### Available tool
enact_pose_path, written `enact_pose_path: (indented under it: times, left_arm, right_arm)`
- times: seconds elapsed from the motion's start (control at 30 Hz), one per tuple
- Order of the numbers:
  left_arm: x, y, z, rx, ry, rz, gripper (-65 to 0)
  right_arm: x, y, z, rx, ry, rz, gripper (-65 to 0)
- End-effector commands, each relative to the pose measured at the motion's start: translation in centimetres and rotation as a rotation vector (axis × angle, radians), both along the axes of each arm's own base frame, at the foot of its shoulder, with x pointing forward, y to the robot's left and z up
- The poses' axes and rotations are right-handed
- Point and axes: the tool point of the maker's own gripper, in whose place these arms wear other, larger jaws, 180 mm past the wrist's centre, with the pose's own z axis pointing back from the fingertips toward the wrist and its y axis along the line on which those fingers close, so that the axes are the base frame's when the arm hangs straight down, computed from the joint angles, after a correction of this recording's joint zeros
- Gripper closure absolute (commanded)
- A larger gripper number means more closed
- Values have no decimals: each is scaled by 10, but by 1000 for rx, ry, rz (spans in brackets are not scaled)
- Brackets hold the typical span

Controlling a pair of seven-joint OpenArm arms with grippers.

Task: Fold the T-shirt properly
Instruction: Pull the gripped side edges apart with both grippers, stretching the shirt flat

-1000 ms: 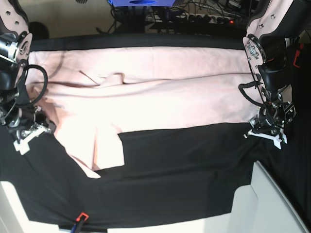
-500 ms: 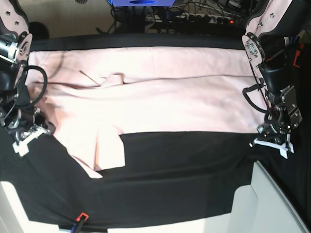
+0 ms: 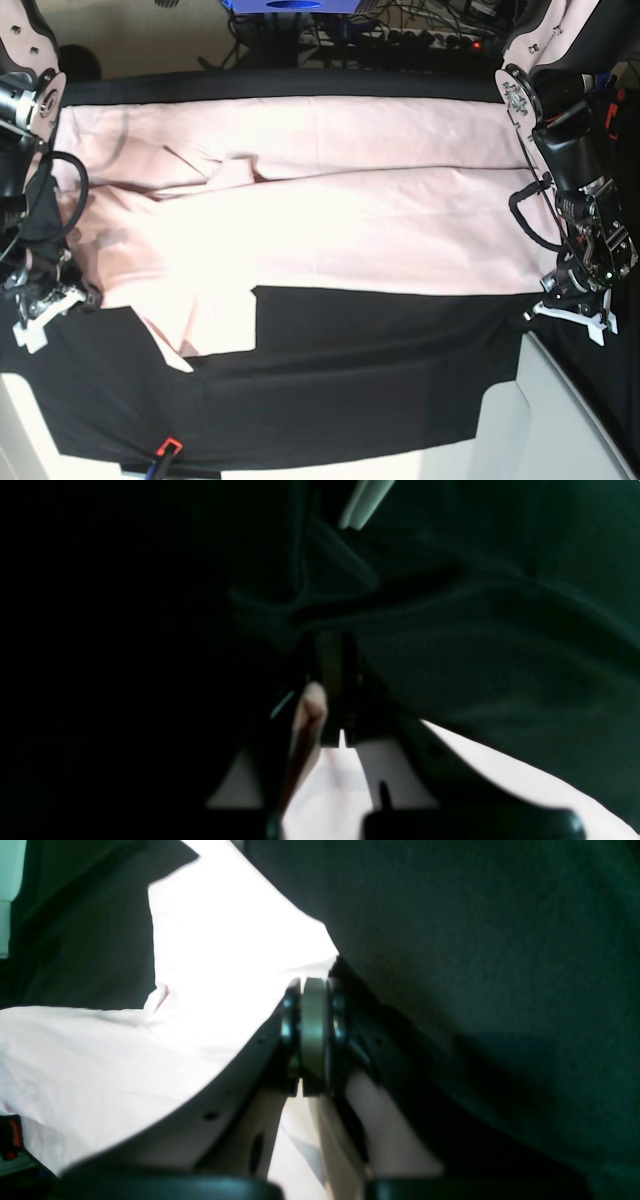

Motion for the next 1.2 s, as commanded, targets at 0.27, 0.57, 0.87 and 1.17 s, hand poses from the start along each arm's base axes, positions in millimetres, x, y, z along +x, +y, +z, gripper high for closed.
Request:
enact_pose_path:
  times: [0.27, 0.57, 0.87, 1.17]
  left_arm:
    - [35, 9, 61, 61, -163, 2, 0]
    - [52, 5, 91, 66, -229, -2, 0]
    - [63, -6, 119, 84, -299, -19, 0]
    - [49, -15, 107, 80, -275, -25, 0]
  right_arm:
    - [33, -16, 43, -26, -126, -19, -1]
    - [45, -19, 67, -62, -194, -10, -1]
    - [48, -31, 77, -58, -237, -56, -1]
    - [32, -30, 59, -66, -192, -50, -1]
